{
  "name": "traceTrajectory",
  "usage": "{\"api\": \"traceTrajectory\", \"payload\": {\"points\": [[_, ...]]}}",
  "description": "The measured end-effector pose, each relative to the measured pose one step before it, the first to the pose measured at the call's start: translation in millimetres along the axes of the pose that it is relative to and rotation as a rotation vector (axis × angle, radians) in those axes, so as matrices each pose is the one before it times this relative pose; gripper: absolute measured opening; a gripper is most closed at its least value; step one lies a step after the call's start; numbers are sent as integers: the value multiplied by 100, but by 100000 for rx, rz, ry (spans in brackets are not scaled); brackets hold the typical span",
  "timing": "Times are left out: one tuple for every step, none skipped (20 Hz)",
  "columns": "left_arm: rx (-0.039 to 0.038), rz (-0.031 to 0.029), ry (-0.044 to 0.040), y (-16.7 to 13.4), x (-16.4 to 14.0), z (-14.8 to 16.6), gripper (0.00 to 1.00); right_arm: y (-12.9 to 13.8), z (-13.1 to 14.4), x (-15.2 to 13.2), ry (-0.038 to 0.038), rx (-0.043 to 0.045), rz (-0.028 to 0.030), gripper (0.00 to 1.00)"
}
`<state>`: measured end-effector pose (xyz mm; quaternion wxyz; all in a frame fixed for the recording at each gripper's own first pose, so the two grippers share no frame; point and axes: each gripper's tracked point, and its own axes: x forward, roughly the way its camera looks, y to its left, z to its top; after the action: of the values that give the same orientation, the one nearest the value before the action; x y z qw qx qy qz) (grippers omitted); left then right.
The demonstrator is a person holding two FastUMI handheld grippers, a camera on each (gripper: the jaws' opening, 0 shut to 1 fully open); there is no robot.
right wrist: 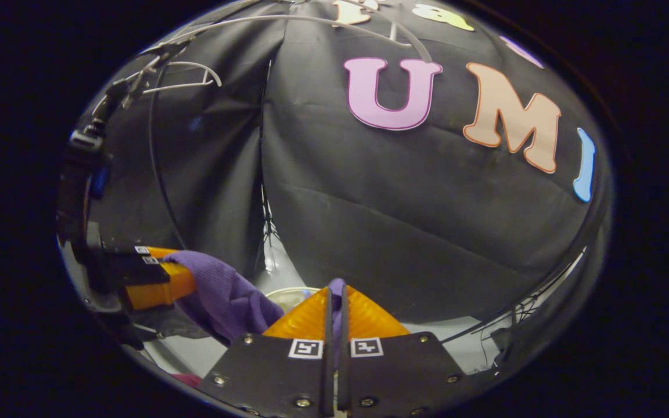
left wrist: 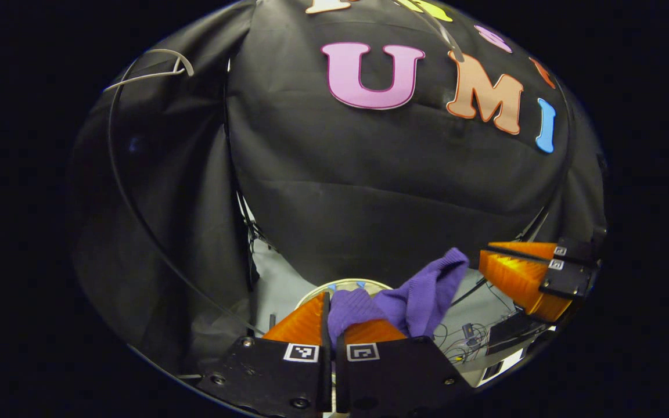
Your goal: Grasp the clothes on the hanger with both hands and then place them into the laundry hamper below.
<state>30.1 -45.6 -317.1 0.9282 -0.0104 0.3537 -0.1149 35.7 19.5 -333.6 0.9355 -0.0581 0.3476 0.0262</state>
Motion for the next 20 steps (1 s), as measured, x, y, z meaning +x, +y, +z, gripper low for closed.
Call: {"api": "traceTrajectory", "payload": {"points": [[-12, 525, 3494, 143, 142, -1053, 6, -63, 98, 26, -31, -200, -146, 3], [-298, -141, 2087, 61, 242, -704, 10, -103, 0, -67, -107, 141, -141, 3], [-808, -885, 2775, -229, 245, -643, 11, -127, 49, 27, -4, 243, -173, 3], [-796, -387, 1584, -163, 63, -468, 11, -18, -101, -3, 45, 322, -154, 3], [331, 34, -345, 68, 30, 56, 11, -88, 31, -30, 88, 302, -296, 3], [887, 320, -523, 17, -80, 73, 11, -192, -112, 42, 135, 287, -222, 3], [611, 302, -673, 84, -133, 69, 10, -216, -36, -44, 137, 233, -312, 3], [-118, -54, -213, 78, -7, 161, 10, -95, -51, -45, 142, 289, -271, 3], [-358, -295, -45, 61, -5, -23, 8, -173, 84, 45, 50, 524, -242, 3], [-46, -14, 86, -19, -101, -4, 8, -26, -85, 2, -11, 563, -161, 3], [201, 188, -85, 91, 39, -6, 8, -58, -22, 54, -84, 430, -177, 3], [92, 97, -96, 35, -143, 45, 8, 3, 75, -108, -96, 261, -148, 3], [-89, 16, -82, 143, -138, -21, 8, -34, 65, -42, -177, 133, -66, 3], [-80, -102, -370, -30, -15, 121, 8, -21, 38, -100, -137, 55, -42, 3], [50, 25, -200, 6, -25, 50, 8, 21, -32, -44, -156, 57, 54, 3], [84, 89, -182, -58, -67, 148, 8, 40, 8, -85, -116, 20, -31, 3], [112, 73, -442, 46, -150, 21, 8, -5, 71, -51, -35, 46, 59, 3], [12, -28, -492, -64, -67, 149, 8, -35, -5, -83, -51, -5, -1, 3], [67, 7, -658, -31, -114, 179, 8, -38, 54, -74, -140, -68, -2, 3], [24, -87, -376, -46, -83, 149, 8, 16, -79, -67, -53, -52, 27, 3]]}}
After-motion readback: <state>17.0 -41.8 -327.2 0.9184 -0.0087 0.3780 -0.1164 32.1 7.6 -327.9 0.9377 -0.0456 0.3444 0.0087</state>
